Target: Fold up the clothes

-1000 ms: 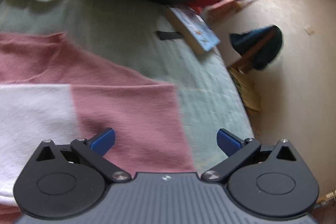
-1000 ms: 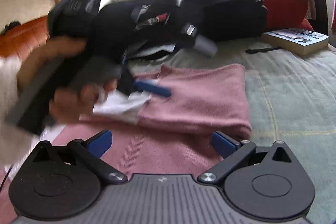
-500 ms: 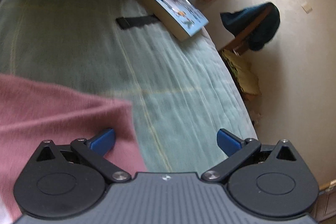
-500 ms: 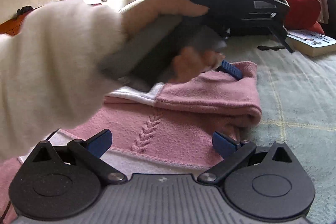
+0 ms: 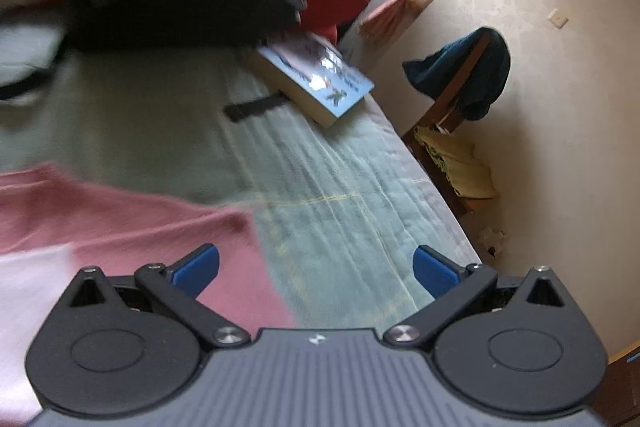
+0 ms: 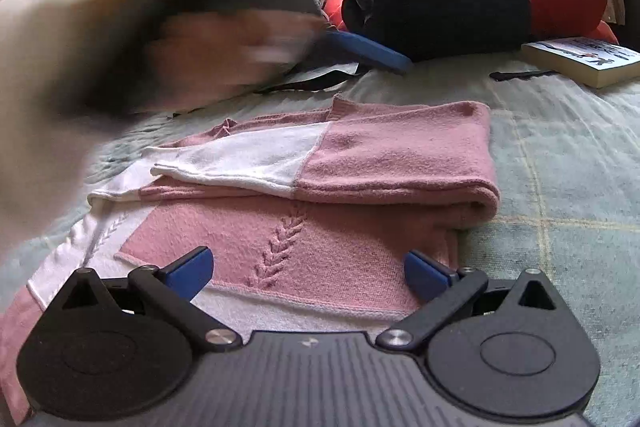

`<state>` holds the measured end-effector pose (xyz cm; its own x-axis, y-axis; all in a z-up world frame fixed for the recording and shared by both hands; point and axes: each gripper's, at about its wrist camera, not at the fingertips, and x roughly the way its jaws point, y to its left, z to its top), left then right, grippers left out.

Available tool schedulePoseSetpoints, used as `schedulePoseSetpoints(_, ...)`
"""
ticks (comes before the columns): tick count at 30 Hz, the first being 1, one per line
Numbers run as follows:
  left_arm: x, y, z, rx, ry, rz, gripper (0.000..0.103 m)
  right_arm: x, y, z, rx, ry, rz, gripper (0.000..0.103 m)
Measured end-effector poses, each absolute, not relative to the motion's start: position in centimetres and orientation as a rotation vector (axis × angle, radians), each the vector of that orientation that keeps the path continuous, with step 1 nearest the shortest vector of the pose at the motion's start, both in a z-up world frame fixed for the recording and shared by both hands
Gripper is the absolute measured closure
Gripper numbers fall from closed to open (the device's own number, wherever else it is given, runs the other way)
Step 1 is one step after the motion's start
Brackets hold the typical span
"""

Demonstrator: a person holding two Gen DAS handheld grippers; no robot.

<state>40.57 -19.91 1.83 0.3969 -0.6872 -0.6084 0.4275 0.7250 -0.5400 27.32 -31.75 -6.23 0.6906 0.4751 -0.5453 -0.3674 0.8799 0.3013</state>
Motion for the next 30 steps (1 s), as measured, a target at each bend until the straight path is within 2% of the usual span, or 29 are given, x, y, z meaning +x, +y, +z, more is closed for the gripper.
schedulePoseSetpoints(6, 31.5, -10.8, 4.6, -0.312, 0.866, -0.591, 0.001, 26.9, -31.6, -6.0, 0.221, 0.655, 0.476, 0.000)
schedulePoseSetpoints(11, 25.1, -5.3, 3.7, -0.301, 0.866, -0.519, 0.001, 24.6, -31.3, -5.0, 0.244, 0.643, 0.478, 0.000)
schedulePoseSetpoints(15, 21.8, -3.6, 2.0, -0.216, 0.885, -0.463, 0.001, 21.1, -31.0, -4.6, 0.261, 0.648, 0.499, 0.000)
schedulePoseSetpoints(21, 18.0, -3.2, -2.7, -0.038, 0.869, -0.415, 0.001, 16.7, -29.1, -5.4, 0.095, 0.668, 0.473, 0.000)
schedulePoseSetpoints(26, 15.7, -1.7, -6.3, -0.041, 0.871, -0.427, 0.001, 13.2, -27.5, -6.2, -0.048, 0.682, 0.443, 0.000)
schedulePoseSetpoints(30, 12.6, -1.7, -6.5, 0.067, 0.785, -0.442, 0.001, 11.2, -26.7, -7.6, -0.134, 0.644, 0.399, 0.000)
